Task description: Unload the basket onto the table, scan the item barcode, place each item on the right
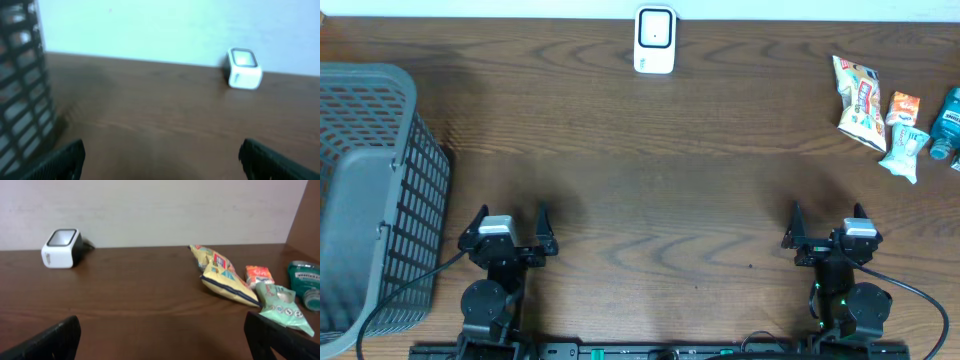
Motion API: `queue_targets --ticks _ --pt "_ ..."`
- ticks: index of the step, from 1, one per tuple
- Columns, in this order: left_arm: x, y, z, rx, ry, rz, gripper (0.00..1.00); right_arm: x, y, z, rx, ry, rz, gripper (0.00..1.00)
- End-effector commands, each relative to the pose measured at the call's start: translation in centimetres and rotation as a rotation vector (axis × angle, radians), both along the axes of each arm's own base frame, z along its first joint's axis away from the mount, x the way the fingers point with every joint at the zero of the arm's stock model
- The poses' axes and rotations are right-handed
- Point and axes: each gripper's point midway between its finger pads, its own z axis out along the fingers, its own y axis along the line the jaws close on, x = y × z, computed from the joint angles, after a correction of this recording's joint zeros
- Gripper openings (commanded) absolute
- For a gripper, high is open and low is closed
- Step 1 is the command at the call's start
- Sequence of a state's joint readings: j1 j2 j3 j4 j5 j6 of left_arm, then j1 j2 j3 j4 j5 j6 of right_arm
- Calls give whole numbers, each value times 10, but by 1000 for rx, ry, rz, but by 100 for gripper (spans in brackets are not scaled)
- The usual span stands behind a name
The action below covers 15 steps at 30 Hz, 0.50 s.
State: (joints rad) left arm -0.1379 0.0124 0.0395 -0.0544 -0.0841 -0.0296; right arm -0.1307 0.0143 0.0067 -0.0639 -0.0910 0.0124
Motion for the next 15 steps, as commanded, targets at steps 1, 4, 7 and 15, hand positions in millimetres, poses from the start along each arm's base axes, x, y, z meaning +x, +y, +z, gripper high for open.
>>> queue_targets --ticks 1,4,7,15 --pt "0 -6 -19 83 38 -54 98 0 -1 0 9 -1 -1 99" --pt "0 -3 -19 85 43 -41 98 0 -1 0 9 -1 -1 99" --pt "0 -3 -20 84 43 -43 98 0 -1 0 9 -1 -1 99" --pt "0 -3 -19 80 42 -45 98 0 -1 0 9 -1 -1 99"
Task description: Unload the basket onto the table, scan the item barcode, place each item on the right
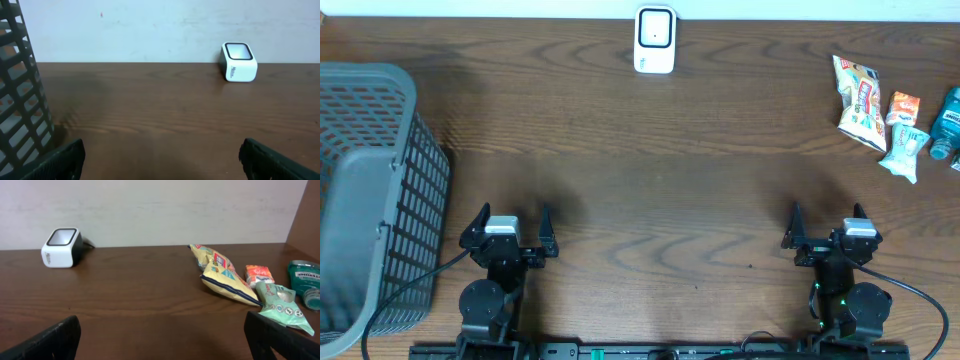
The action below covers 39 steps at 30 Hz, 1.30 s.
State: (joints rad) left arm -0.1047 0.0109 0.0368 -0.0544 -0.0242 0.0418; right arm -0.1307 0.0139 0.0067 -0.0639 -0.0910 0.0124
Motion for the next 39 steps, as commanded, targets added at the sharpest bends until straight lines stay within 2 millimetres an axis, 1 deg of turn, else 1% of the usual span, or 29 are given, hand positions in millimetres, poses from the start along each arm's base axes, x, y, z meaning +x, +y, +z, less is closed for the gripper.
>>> queue_targets --ticks 1,7,15,39 --pt "0 -1 -18 16 40 -9 98 0 -1 0 9 -1 -1 99" --pt "0 0 -18 16 40 -7 98 0 -1 0 9 -1 -1 99" --pt "0 16 -18 15 41 62 98 0 -1 0 9 -1 -1 99" --pt "0 17 -19 15 43 62 98 0 -1 0 9 -1 -1 99"
